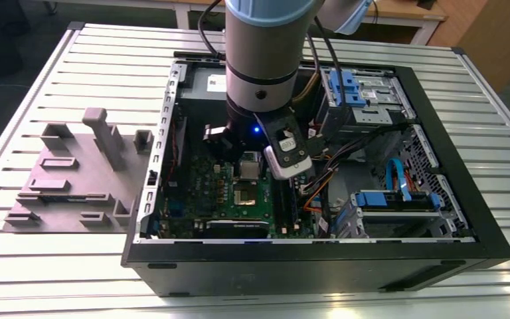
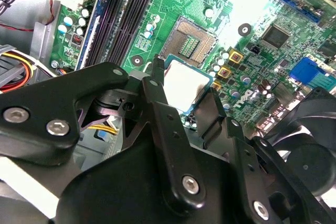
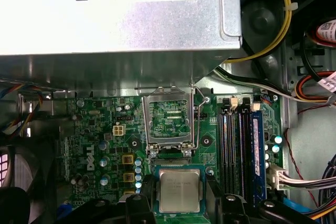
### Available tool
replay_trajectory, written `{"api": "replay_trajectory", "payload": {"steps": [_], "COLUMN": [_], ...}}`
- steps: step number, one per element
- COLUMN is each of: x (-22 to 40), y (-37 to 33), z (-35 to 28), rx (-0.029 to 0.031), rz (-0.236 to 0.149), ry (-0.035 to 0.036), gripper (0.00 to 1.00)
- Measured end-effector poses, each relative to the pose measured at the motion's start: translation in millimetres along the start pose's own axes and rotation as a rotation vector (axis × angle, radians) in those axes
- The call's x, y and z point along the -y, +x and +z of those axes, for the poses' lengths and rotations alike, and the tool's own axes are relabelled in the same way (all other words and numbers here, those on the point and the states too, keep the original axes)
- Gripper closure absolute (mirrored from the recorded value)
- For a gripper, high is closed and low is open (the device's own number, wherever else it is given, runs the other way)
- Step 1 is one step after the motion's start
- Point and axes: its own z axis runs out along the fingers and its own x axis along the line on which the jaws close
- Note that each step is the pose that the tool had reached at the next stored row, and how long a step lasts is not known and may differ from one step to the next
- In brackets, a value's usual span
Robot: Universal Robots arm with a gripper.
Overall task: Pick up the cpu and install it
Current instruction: 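Place the cpu into insertion slot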
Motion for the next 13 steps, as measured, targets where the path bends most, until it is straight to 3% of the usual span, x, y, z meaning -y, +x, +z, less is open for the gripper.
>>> {"api": "replay_trajectory", "payload": {"steps": [7, 13], "x": [2.3, 4.8], "y": [-0.1, 0.0], "z": [1.9, 11.2], "rx": [0.0001, -0.0006], "rz": [-0.001, -0.011], "ry": [0.0000, -0.0001], "gripper": [0.53, 0.53]}}
